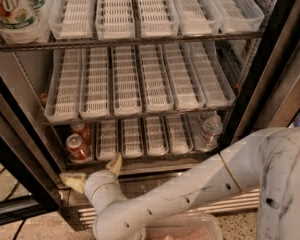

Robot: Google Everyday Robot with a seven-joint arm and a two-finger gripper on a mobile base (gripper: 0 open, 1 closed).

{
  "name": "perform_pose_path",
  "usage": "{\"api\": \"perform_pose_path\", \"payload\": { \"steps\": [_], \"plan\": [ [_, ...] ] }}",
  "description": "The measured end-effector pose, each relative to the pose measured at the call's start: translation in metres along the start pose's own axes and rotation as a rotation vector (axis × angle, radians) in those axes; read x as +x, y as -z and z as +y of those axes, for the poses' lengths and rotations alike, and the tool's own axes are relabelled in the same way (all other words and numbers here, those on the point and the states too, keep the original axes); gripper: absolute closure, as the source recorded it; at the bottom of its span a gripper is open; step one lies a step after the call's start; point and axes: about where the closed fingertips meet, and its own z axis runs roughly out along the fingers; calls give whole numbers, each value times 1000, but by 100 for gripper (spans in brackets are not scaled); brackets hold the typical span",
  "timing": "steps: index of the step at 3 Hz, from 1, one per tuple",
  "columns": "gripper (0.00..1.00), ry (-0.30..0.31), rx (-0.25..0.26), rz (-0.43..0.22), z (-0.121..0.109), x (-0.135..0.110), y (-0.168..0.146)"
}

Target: Pick coke can from bottom shelf of fridge

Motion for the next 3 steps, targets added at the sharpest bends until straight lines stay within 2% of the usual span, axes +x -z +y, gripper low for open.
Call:
{"api": "perform_pose_path", "payload": {
  "steps": [2, 3],
  "plan": [
    [0, 11, 139, -25, -2, -7, 1],
    [0, 11, 139, -25, -2, -7, 1]
  ]
}}
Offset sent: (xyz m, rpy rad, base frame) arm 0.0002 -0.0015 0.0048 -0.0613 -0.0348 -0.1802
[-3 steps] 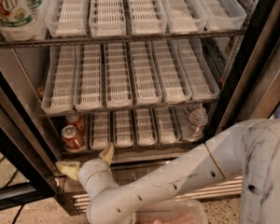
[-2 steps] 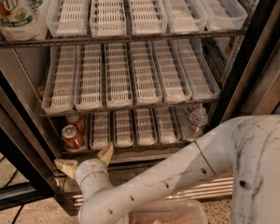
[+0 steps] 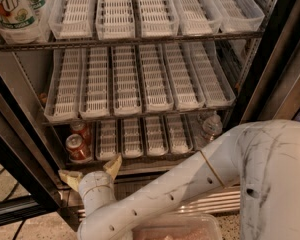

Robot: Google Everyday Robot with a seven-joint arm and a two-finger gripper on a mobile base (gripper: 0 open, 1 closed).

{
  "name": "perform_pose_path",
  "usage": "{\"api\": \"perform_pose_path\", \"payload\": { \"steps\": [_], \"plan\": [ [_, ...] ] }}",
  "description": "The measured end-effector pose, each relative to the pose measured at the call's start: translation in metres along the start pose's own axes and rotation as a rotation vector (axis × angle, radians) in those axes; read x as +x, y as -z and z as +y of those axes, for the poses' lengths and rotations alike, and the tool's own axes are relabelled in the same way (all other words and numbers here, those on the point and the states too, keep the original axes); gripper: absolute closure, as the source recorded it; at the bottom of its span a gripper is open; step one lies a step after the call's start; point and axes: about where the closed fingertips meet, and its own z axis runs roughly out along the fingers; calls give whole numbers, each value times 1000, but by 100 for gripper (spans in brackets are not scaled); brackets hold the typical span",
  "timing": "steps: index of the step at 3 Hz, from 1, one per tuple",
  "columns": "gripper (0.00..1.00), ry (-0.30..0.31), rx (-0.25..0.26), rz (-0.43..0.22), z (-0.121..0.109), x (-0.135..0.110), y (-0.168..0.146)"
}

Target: Pick coke can from bottom shelf of fridge

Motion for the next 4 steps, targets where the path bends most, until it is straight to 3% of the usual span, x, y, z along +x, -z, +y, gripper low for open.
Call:
{"api": "perform_pose_path", "payload": {
  "steps": [1, 3, 4],
  "plan": [
    [0, 9, 1, -40, 1, 4, -9],
    [0, 127, 3, -233, 12, 14, -30],
    [5, 164, -8, -309, 22, 13, -35]
  ]
}}
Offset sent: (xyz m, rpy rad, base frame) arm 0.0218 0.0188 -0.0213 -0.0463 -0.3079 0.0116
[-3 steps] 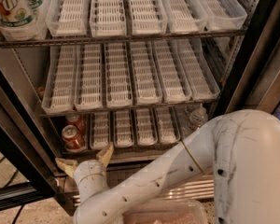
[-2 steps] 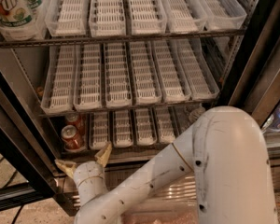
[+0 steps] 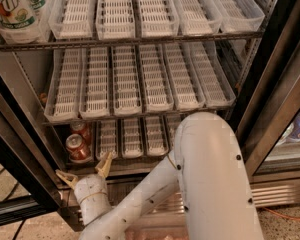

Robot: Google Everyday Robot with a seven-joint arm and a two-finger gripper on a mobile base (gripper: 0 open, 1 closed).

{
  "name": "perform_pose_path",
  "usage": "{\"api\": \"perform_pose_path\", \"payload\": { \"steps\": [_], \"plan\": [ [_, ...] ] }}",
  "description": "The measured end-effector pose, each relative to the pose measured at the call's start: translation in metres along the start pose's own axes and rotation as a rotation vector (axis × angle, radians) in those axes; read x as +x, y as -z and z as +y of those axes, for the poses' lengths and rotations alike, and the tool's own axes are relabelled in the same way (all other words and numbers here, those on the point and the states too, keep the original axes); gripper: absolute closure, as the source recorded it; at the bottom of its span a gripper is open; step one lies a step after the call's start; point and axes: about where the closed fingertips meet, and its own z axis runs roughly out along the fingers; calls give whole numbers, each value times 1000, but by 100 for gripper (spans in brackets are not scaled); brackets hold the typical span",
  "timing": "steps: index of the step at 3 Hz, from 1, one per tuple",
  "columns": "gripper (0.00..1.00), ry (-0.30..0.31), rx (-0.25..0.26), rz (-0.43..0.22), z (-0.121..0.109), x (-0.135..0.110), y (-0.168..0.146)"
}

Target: Pick coke can from bottom shelf of fridge

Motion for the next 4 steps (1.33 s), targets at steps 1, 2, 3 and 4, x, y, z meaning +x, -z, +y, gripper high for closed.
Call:
{"api": "perform_pose_path", "payload": {
  "steps": [1, 2, 3, 4],
  "plan": [
    [13, 13, -15, -47, 10, -3, -4],
    [24, 8, -18, -76, 13, -6, -9],
    [39, -1, -11, -92, 10, -10, -14],
    [45, -13, -1, -98, 6, -10, -17]
  ]
}}
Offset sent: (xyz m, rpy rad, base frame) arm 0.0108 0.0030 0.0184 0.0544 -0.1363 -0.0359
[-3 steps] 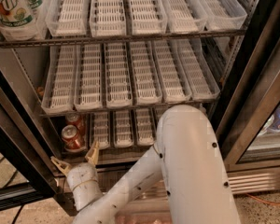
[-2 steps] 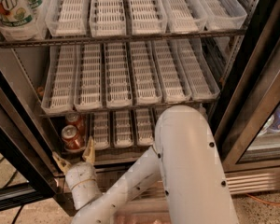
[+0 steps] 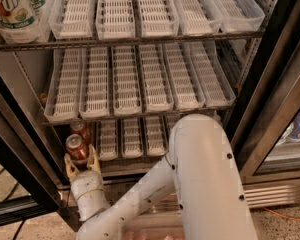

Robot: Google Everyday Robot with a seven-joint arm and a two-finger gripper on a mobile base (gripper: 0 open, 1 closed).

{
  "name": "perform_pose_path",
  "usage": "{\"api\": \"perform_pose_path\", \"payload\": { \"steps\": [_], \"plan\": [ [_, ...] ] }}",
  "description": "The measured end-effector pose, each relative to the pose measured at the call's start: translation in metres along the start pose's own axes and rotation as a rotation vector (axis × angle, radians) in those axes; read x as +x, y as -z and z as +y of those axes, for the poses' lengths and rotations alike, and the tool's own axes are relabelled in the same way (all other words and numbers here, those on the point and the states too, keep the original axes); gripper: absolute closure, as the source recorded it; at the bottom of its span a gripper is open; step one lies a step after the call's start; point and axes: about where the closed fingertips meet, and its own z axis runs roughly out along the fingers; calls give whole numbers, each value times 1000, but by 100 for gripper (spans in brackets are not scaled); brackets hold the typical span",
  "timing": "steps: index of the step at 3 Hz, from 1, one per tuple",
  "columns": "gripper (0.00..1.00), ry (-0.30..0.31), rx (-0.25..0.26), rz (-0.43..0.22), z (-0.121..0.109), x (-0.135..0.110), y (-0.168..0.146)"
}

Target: Pick coke can from bottom shelf of fridge

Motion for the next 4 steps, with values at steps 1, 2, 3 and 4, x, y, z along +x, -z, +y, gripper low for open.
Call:
{"api": "perform_pose_path", "payload": {
  "steps": [1, 2, 3, 4],
  "plan": [
    [46, -11, 4, 1, 0, 2, -2],
    [44, -16, 4, 3, 0, 3, -3],
    [44, -20, 3, 7, 2, 5, -5],
    [43, -16, 8, 5, 0, 5, -10]
  ]
}}
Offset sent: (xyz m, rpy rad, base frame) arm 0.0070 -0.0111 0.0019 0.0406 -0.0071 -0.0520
